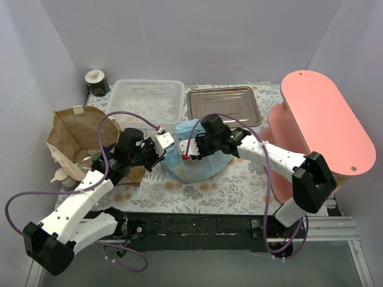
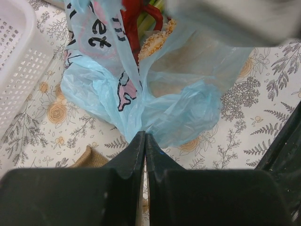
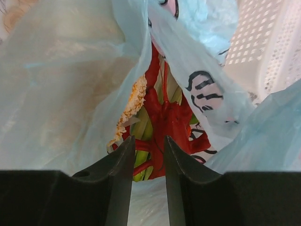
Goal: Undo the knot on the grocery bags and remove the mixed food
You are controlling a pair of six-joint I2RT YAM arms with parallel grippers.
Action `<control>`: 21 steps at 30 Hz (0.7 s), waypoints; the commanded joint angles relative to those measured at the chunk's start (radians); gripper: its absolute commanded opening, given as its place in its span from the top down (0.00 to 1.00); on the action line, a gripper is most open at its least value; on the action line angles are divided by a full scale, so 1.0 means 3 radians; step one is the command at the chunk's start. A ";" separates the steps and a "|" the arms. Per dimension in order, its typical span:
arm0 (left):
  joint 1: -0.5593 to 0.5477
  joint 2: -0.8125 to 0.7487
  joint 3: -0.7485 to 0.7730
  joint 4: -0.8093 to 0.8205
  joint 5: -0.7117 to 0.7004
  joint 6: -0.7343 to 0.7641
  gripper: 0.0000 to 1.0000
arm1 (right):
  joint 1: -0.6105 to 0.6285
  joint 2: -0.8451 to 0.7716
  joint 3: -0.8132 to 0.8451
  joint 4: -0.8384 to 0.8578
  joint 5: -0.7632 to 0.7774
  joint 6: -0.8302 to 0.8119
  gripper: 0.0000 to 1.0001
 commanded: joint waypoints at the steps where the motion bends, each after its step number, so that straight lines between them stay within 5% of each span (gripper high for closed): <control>1: 0.0032 -0.0077 0.0050 0.0054 -0.0050 -0.0021 1.00 | -0.0202 0.0361 0.0515 -0.0139 0.0112 -0.0339 0.61; 14: 0.0042 -0.0108 -0.0067 0.0115 -0.0040 -0.0042 1.00 | -0.0432 0.1348 0.1441 -0.1110 0.0133 -0.0662 0.53; 21: 0.0063 -0.0123 -0.0124 0.0131 -0.0050 -0.0062 1.00 | -0.0422 0.1272 0.1421 -0.1122 -0.0011 -0.0529 0.52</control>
